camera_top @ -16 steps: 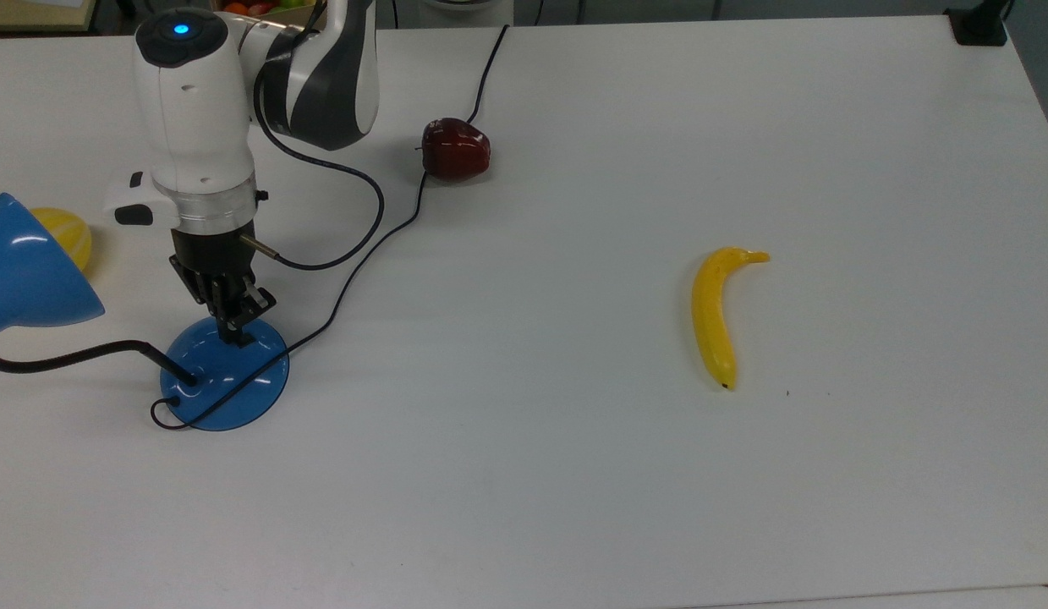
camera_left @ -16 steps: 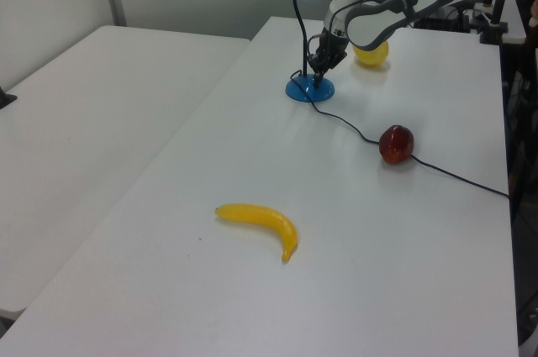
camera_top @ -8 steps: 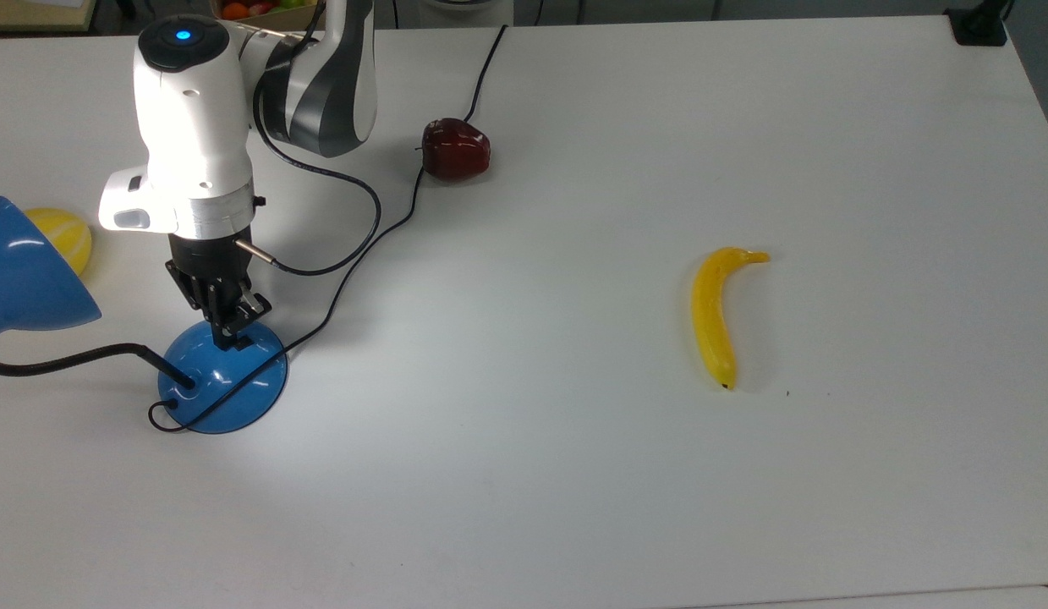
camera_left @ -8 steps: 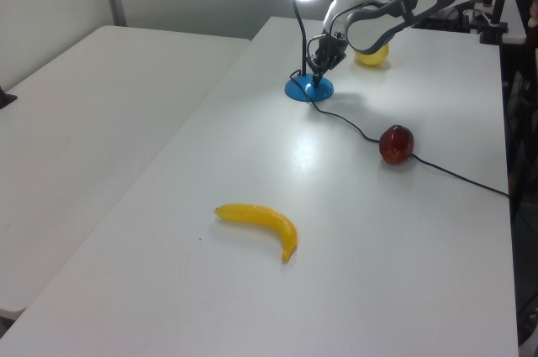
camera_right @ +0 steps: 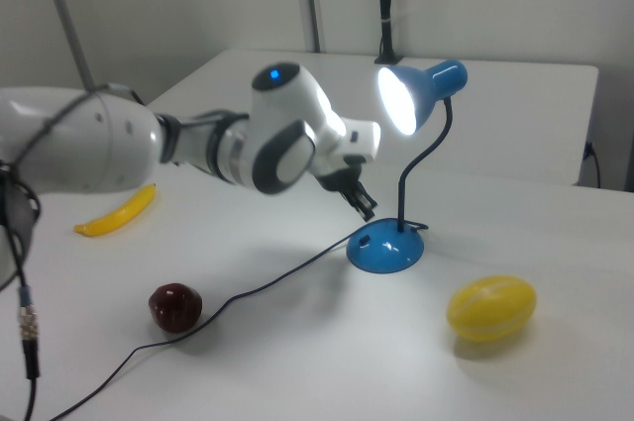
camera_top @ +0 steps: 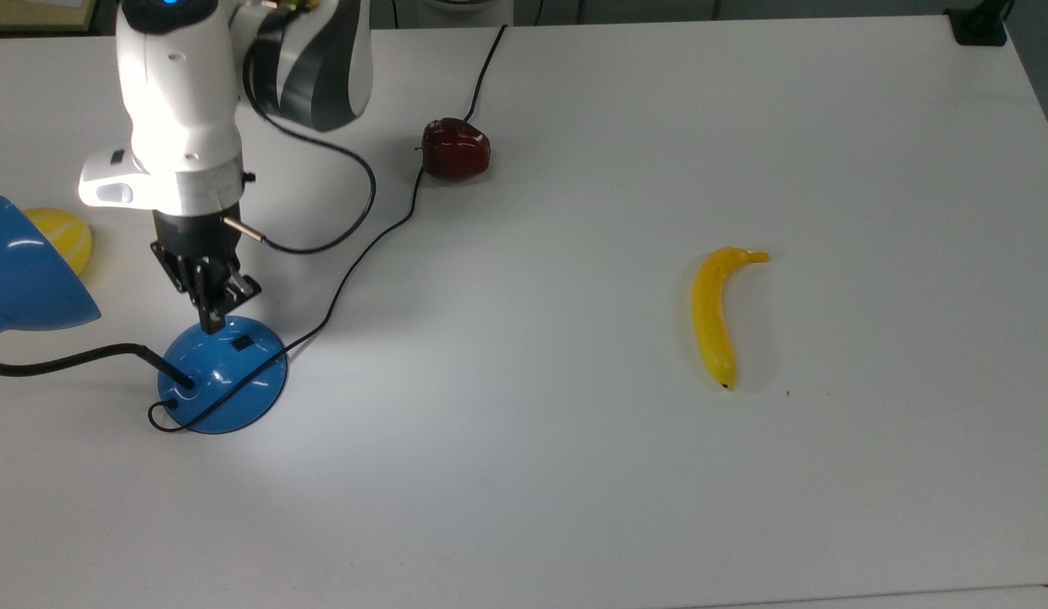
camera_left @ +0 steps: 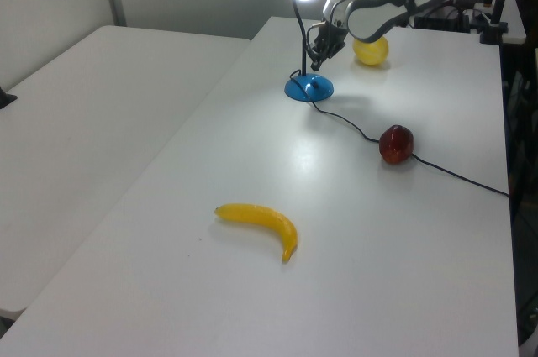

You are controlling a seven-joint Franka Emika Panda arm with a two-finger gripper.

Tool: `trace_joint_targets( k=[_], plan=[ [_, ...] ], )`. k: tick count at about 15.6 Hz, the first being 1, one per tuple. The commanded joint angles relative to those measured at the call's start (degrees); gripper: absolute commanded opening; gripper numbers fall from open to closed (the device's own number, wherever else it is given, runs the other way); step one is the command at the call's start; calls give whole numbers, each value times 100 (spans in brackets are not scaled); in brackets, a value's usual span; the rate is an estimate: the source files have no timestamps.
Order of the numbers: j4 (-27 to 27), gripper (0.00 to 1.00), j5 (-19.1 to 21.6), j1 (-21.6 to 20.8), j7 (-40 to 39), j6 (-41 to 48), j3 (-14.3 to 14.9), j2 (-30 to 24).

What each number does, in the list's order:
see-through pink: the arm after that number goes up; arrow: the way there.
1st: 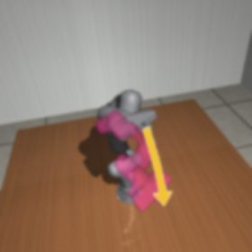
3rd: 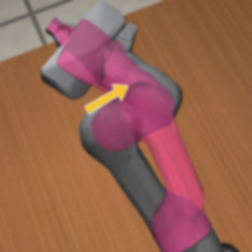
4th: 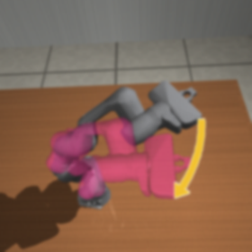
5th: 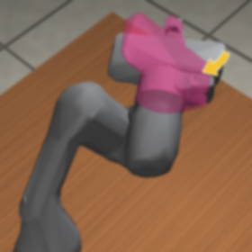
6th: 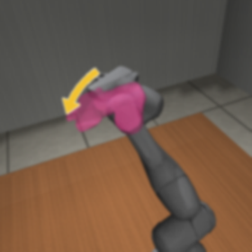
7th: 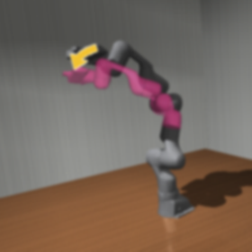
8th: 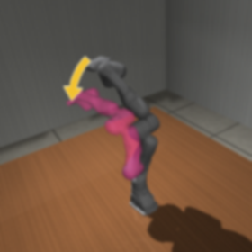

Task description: Turn on desk lamp

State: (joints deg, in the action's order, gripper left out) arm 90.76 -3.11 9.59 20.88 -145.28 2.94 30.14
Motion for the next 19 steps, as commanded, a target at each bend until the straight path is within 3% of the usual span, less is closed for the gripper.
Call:
trace_joint_targets(
  k=[1,5,7,8,9,10,13,19],
  plan=[
    [722,3,-32,-369,-153,1245,102,-1253],
    [1084,11,4,-808,-769,2615,110,-2089],
    [1093,24,73,-1002,-980,3275,136,-2353],
    [1093,35,170,-1098,-1129,3592,198,-2494],
    [1111,58,240,-1195,-1357,3960,233,-2626],
    [1119,96,267,-1274,-1611,4338,251,-2766],
    [1111,100,267,-1328,-2254,5105,277,-3057],
    [1014,100,241,-1328,-2211,5203,409,-3198]
  ],
)
